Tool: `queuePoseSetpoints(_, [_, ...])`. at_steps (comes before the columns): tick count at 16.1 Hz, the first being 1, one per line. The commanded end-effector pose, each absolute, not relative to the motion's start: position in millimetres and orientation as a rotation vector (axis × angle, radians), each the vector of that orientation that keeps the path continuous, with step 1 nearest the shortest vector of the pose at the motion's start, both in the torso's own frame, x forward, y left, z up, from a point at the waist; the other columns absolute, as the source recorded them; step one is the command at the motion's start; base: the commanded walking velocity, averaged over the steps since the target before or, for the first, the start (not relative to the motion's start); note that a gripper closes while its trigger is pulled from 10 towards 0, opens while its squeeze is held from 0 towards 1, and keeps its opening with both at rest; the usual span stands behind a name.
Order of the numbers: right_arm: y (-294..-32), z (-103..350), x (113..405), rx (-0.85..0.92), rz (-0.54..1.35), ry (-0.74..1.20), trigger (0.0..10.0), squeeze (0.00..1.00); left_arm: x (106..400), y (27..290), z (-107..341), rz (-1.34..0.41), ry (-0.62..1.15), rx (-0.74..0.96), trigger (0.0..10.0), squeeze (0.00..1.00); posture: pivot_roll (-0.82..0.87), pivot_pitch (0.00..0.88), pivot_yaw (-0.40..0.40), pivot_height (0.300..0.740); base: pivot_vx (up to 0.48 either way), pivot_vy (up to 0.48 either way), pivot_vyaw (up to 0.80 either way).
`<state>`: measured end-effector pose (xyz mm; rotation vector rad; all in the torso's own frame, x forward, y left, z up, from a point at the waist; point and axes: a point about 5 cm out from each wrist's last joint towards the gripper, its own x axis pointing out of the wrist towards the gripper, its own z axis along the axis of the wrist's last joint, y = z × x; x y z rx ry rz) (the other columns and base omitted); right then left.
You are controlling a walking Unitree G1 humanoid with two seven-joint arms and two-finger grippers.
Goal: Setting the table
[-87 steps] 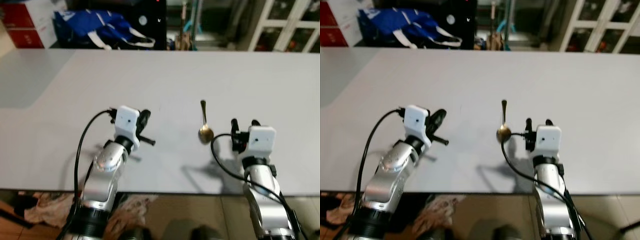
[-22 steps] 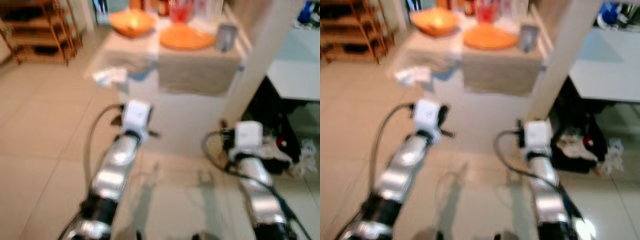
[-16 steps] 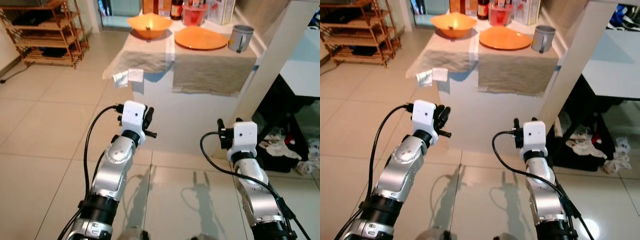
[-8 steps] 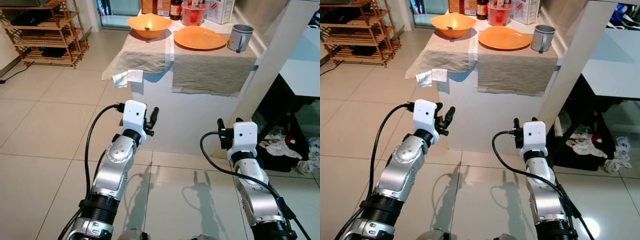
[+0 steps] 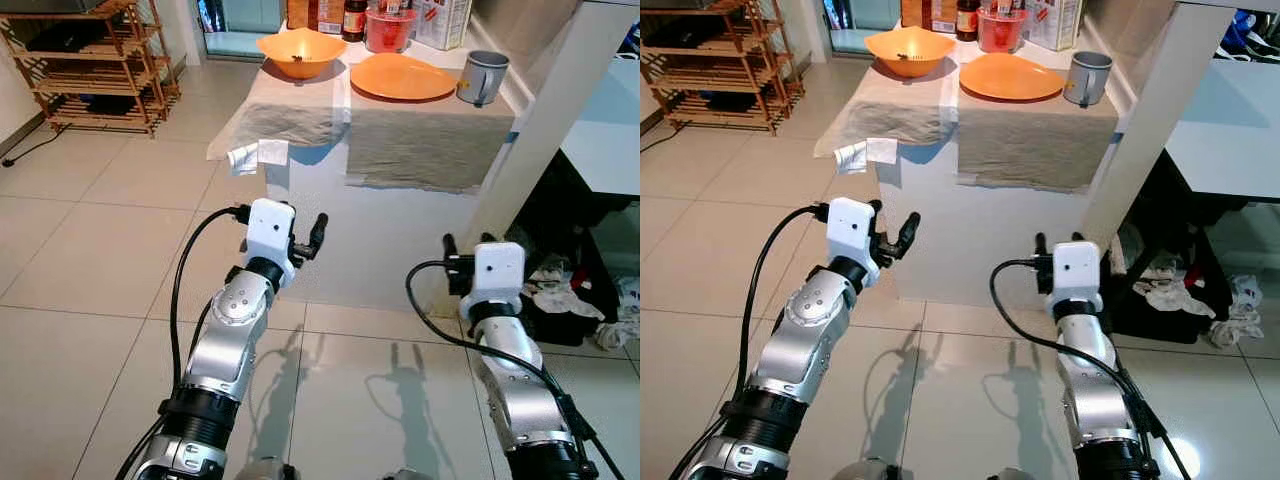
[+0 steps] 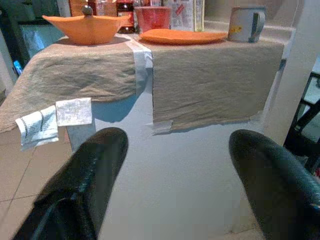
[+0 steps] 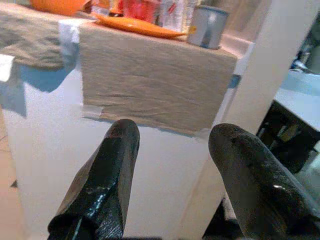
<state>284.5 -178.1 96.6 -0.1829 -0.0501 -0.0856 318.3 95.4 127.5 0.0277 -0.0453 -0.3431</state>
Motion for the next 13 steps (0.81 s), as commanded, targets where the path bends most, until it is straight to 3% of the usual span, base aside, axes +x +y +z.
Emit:
queuePoseSetpoints(1, [-183.2,103.2,284.5,-0.178,-0.116,-0.086,10.0,0.0,319.3,96.6,131.5,-0.343,-0.069,0.012,10.0,1.0,0.01,0.0,-0.001,0.709,0.0,0.0,0.0])
queuePoseSetpoints(7, [-198.0,99.0,275.4,-0.023,-0.214,-0.077,10.0,0.0,323.1,109.6,129.9,-0.302,-0.049,-0.017,10.0,1.0,0.01,0.0,-0.001,0.709,0.0,0.0,0.0])
queuePoseSetpoints(8, [-198.2,100.5,275.0,-0.021,-0.216,-0.089,10.0,0.0,323.2,108.4,130.4,-0.305,-0.05,0.004,10.0,0.94,0.01,0.0,0.001,0.709,0.0,0.0,0.0])
queuePoseSetpoints(9, [-199.2,102.9,274.6,-0.012,-0.226,-0.102,10.0,0.0,323.2,108.0,131.9,-0.312,-0.059,-0.003,10.0,0.0,0.01,0.0,0.002,0.709,0.0,0.0,0.0])
queuePoseSetpoints(13, [-209.9,109.2,269.2,-0.023,-0.285,-0.144,10.0,0.0,320.8,106.8,137.6,-0.341,-0.088,-0.026,10.0,0.0,0.01,0.0,0.001,0.709,0.0,0.0,0.0])
